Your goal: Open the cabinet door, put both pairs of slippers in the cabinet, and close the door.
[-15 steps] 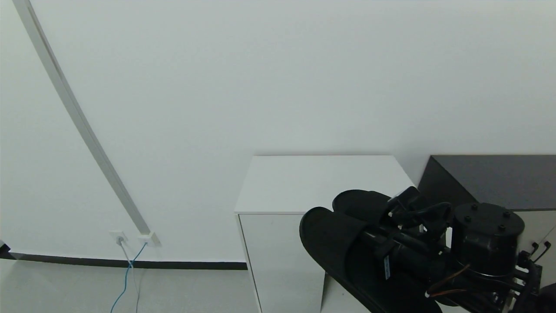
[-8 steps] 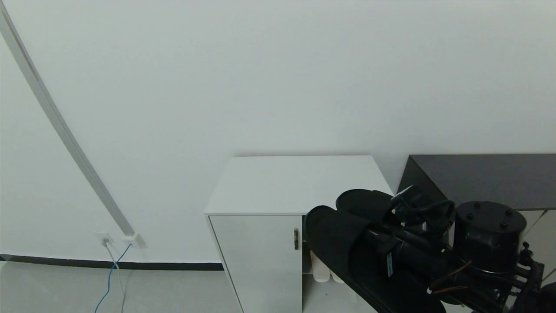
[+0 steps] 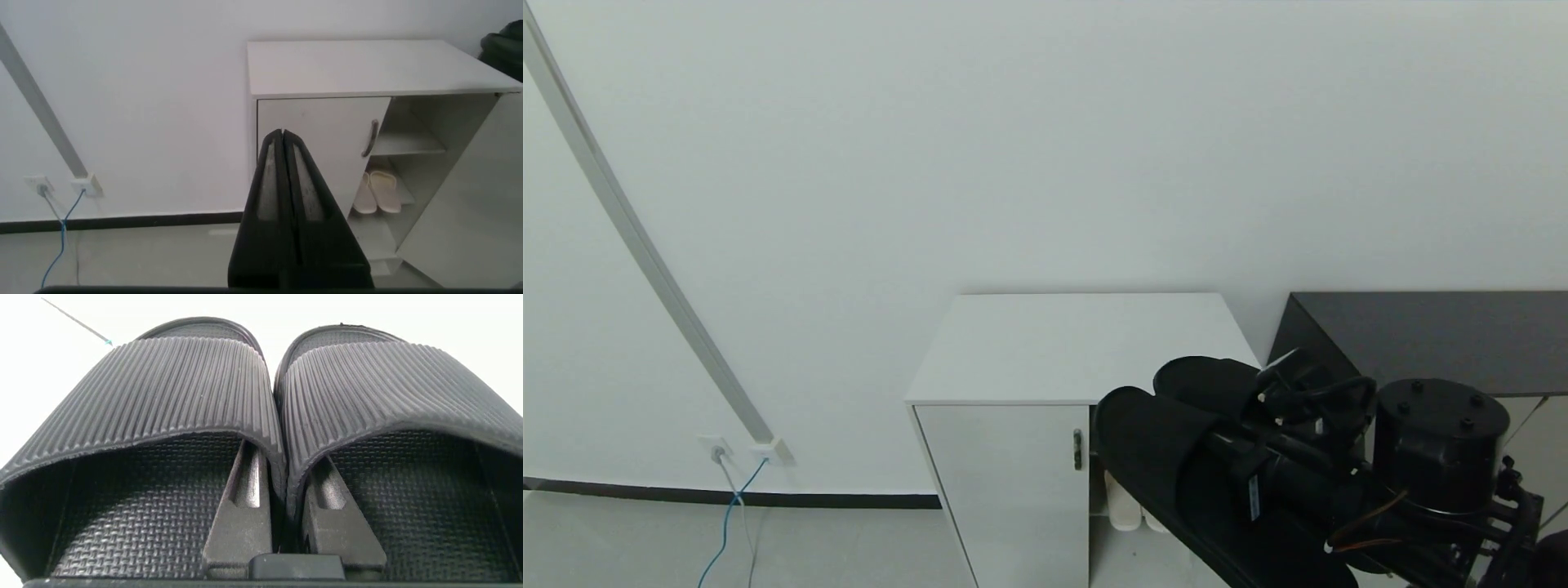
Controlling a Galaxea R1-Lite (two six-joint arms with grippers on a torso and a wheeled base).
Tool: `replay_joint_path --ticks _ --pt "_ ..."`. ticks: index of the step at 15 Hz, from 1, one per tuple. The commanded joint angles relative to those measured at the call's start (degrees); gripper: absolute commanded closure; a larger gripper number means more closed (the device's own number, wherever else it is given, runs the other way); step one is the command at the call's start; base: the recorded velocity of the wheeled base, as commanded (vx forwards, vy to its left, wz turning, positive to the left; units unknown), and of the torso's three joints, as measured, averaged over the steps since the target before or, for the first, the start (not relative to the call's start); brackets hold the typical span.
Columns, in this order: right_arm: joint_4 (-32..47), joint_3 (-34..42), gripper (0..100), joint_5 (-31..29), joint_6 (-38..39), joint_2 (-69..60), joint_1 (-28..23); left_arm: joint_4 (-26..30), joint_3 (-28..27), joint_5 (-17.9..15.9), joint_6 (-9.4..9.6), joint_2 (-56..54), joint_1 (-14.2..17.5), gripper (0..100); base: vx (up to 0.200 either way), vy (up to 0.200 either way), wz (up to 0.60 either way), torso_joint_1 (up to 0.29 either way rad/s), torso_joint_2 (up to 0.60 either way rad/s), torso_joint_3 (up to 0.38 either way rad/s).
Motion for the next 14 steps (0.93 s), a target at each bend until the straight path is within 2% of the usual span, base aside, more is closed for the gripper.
replay_joint_path --ticks 1,12,14 --pt "0.05 0.23 100 0.06 -0.03 0.21 0.11 0.00 0.01 -0.02 -0.01 0.07 0.01 100 0.000 0.000 0.00 0.000 0.00 0.000" --pt "-0.04 0.85 100 0.14 -0.21 0.30 0.11 0.00 0.01 0.07 -0.10 0.07 0.01 100 0.000 0.000 0.00 0.000 0.00 0.000" --pt "-0.04 1.11 100 0.14 -0.12 0.12 0.11 0.00 0.01 0.07 -0.01 0.07 0.01 100 0.000 0.000 0.00 -0.110 0.19 0.107"
